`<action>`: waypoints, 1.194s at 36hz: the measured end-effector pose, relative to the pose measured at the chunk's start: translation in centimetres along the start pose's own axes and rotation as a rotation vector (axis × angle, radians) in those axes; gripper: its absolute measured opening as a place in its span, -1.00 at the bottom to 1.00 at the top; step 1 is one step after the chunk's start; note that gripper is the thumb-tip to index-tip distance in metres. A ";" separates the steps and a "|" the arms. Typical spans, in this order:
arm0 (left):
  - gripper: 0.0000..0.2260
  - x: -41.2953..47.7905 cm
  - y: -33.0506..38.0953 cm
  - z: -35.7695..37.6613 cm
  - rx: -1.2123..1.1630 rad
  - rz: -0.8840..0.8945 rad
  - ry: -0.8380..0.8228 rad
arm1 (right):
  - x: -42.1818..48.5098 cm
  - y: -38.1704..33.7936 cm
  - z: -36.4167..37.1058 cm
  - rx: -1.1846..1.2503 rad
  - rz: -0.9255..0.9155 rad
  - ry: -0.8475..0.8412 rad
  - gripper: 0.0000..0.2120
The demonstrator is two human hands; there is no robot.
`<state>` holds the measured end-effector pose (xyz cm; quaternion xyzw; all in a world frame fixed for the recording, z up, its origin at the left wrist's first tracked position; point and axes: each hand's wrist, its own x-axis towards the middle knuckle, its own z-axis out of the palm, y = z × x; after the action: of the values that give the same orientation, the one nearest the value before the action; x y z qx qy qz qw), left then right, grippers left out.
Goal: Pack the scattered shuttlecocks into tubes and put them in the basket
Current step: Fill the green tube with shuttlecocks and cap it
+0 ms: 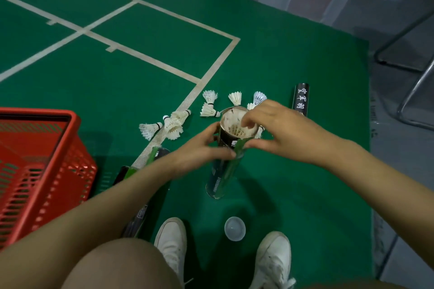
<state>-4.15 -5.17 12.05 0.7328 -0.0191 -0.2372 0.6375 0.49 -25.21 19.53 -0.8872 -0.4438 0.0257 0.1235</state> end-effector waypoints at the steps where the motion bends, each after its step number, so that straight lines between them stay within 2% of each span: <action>1: -0.44 -0.3 0.6 -0.3 -0.062 -0.042 -0.038 | -0.2 -0.1 0.0 0.042 0.017 0.055 -0.68; 3: -0.57 -0.6 2.0 -0.5 -0.143 -0.106 -0.051 | -0.1 -0.6 0.2 0.182 0.153 0.145 -0.67; 5: -0.74 -0.6 3.3 -0.3 -0.163 -0.185 0.015 | 0.4 -0.9 0.6 0.251 0.389 0.130 -0.69; 7: -0.76 -0.5 4.4 -0.1 -0.055 -0.294 0.045 | 1.0 -1.1 0.5 0.262 0.604 -0.044 -0.68; 10: -0.68 -0.3 5.7 0.1 0.213 -0.403 -0.009 | 2.1 -1.7 -0.2 0.345 0.729 -0.321 -0.79; 13: -0.77 -0.4 6.5 0.0 0.367 -0.451 -0.051 | 3.1 -2.4 -0.4 0.415 0.775 -0.467 -0.77; 16: -0.84 -0.2 7.0 -0.2 0.423 -0.464 -0.040 | 3.8 -2.6 -0.5 0.455 0.815 -0.518 -0.76; 20: -0.82 0.4 7.5 0.3 0.494 -0.449 0.011 | 4.4 -2.5 -0.6 0.374 0.811 -0.440 -0.88; 24: -0.83 0.8 7.6 0.8 0.548 -0.456 0.027 | 4.4 -2.3 -0.1 0.287 0.818 -0.455 -0.85; 31: -0.78 0.8 7.7 0.7 0.646 -0.459 0.048 | 5.1 -2.6 0.7 0.179 0.805 -0.400 -0.91; 36: -0.77 0.5 7.1 0.4 0.675 -0.445 0.126 | 5.4 -3.4 1.5 0.081 0.754 -0.347 -0.94; 43: -0.70 0.5 6.2 0.7 0.659 -0.365 0.241 | 5.0 -3.6 1.3 0.016 0.726 -0.354 -0.98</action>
<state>-2.28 -7.15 17.64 0.9122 0.1111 -0.2400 0.3130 0.51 -18.87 19.49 -0.9672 -0.1156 0.2236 0.0347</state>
